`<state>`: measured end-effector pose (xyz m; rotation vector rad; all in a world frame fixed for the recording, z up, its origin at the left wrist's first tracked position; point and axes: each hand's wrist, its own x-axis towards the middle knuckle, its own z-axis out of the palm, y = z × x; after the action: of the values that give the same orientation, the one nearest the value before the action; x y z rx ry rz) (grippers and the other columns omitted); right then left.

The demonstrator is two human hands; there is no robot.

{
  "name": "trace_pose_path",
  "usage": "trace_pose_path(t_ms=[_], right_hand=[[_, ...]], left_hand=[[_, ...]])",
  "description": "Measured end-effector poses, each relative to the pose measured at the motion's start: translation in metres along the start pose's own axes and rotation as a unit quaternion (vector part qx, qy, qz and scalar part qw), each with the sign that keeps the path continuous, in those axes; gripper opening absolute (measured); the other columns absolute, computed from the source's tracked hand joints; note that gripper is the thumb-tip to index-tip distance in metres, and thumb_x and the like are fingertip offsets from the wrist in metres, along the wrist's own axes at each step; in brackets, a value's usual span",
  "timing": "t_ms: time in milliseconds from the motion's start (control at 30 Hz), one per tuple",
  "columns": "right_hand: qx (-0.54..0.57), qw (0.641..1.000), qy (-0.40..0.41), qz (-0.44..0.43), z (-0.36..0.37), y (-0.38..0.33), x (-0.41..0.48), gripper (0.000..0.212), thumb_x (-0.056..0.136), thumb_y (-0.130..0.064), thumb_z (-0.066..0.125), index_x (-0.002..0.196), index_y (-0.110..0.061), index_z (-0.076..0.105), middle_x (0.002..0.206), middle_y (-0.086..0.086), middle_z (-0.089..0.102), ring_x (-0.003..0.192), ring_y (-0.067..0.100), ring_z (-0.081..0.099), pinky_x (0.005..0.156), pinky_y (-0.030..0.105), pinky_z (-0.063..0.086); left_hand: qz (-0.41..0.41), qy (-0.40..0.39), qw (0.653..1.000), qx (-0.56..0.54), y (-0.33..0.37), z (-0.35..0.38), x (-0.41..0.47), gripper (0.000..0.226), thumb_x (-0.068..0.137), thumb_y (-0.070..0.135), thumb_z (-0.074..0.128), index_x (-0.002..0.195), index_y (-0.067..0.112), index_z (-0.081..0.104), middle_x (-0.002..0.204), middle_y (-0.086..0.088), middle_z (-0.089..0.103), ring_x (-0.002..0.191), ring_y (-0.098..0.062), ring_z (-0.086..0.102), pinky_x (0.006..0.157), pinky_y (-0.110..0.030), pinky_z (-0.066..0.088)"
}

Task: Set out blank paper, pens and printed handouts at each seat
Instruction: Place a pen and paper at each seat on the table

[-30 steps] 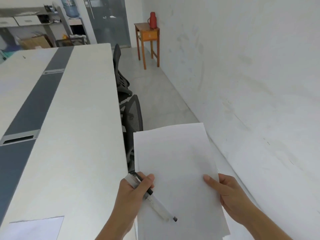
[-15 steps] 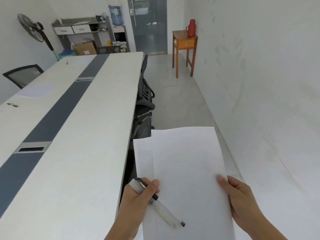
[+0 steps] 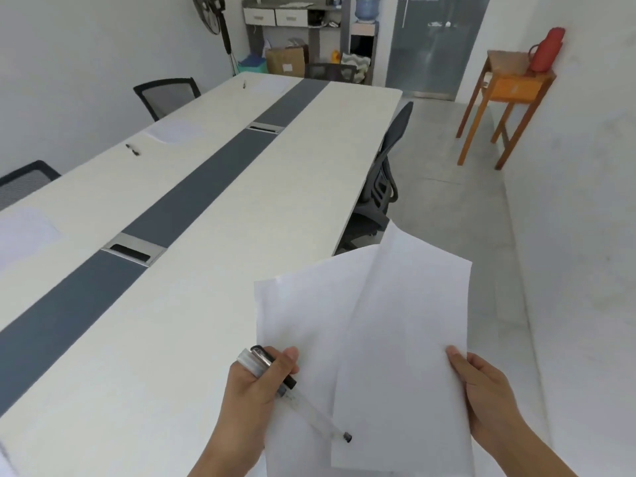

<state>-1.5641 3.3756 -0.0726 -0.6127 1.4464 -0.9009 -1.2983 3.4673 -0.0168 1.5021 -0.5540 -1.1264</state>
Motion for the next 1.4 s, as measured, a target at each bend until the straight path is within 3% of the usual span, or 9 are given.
trace_pose_path(t_ms=[133,367,533,700,867,1000,1200,1333,1400], right_hand=[[-0.063,0.997,-0.032,-0.008,0.059,-0.039,0.056,0.022,0.091,-0.025,0.066,0.085,-0.003,0.065,0.083,0.017,0.071,0.07,0.03,0.065,0.068,0.039,0.057],[-0.139,0.986,-0.057,-0.07,0.16,-0.109,0.162,0.018,0.092,-0.022,0.065,0.089,-0.003,0.065,0.083,0.012,0.068,0.07,0.026,0.062,0.067,0.033,0.053],[-0.194,0.97,-0.078,-0.125,0.24,-0.131,0.242,0.021,0.09,-0.022,0.065,0.071,-0.013,0.061,0.073,0.007,0.061,0.065,0.021,0.056,0.07,0.032,0.049],[-0.311,0.922,-0.134,-0.19,0.314,-0.117,0.317,0.036,0.092,-0.013,0.054,0.059,-0.017,0.04,0.057,0.0,0.038,0.051,0.017,0.032,0.051,0.026,0.027],[-0.47,0.827,-0.209,-0.225,0.353,-0.08,0.386,0.02,0.093,-0.017,0.046,0.083,-0.002,0.055,0.078,0.012,0.056,0.074,0.03,0.05,0.065,0.037,0.039],[-0.561,0.756,-0.253,-0.225,0.36,-0.058,0.423,0.02,0.092,-0.015,0.044,0.082,0.0,0.053,0.073,0.012,0.055,0.07,0.032,0.052,0.06,0.034,0.036],[-0.599,0.721,-0.272,-0.219,0.369,-0.06,0.442,0.02,0.085,-0.01,0.05,0.071,0.004,0.051,0.064,0.016,0.052,0.058,0.028,0.044,0.055,0.031,0.03],[-0.61,0.717,-0.262,-0.213,0.371,-0.069,0.444,0.022,0.085,-0.013,0.055,0.066,-0.006,0.047,0.062,0.013,0.051,0.055,0.028,0.042,0.053,0.03,0.031],[-0.619,0.712,-0.265,-0.2,0.369,-0.074,0.441,0.016,0.086,-0.016,0.057,0.077,-0.003,0.056,0.072,0.014,0.061,0.061,0.03,0.05,0.057,0.031,0.038]], left_hand=[[-0.008,0.028,0.999,-0.025,0.026,-0.017,0.058,0.027,0.065,0.034,0.072,0.052,0.014,0.061,0.056,-0.003,0.049,0.055,-0.019,0.043,0.058,-0.031,0.032],[-0.002,0.15,0.986,-0.074,0.054,-0.069,0.112,0.028,0.062,0.029,0.084,0.052,0.015,0.063,0.057,-0.004,0.051,0.058,-0.022,0.046,0.058,-0.031,0.036],[0.007,0.306,0.945,-0.114,0.05,-0.09,0.125,0.026,0.084,0.017,0.065,0.062,0.004,0.059,0.057,-0.002,0.054,0.043,-0.011,0.052,0.041,-0.018,0.044],[0.008,0.43,0.896,-0.113,0.046,-0.08,0.126,0.035,0.087,0.016,0.064,0.052,0.013,0.065,0.054,0.001,0.057,0.041,-0.008,0.052,0.039,-0.014,0.043],[-0.012,0.539,0.833,-0.123,0.043,-0.04,0.118,0.034,0.087,0.016,0.064,0.054,0.011,0.064,0.05,0.002,0.056,0.038,-0.009,0.051,0.038,-0.012,0.041],[-0.033,0.598,0.792,-0.118,0.034,-0.004,0.115,0.025,0.087,0.015,0.065,0.066,0.003,0.058,0.045,0.004,0.056,0.038,-0.01,0.051,0.039,-0.011,0.04],[-0.037,0.653,0.746,-0.128,0.031,0.04,0.111,0.025,0.086,0.013,0.066,0.065,0.002,0.058,0.044,0.006,0.058,0.039,-0.007,0.052,0.039,-0.009,0.04],[-0.031,0.659,0.742,-0.118,0.035,0.06,0.111,0.026,0.086,0.011,0.066,0.064,0.0,0.057,0.054,-0.003,0.059,0.039,-0.005,0.053,0.039,-0.008,0.04],[-0.026,0.654,0.748,-0.113,0.038,0.066,0.11,0.027,0.085,0.011,0.066,0.062,0.001,0.057,0.052,-0.001,0.06,0.039,-0.005,0.053,0.039,-0.008,0.041]])
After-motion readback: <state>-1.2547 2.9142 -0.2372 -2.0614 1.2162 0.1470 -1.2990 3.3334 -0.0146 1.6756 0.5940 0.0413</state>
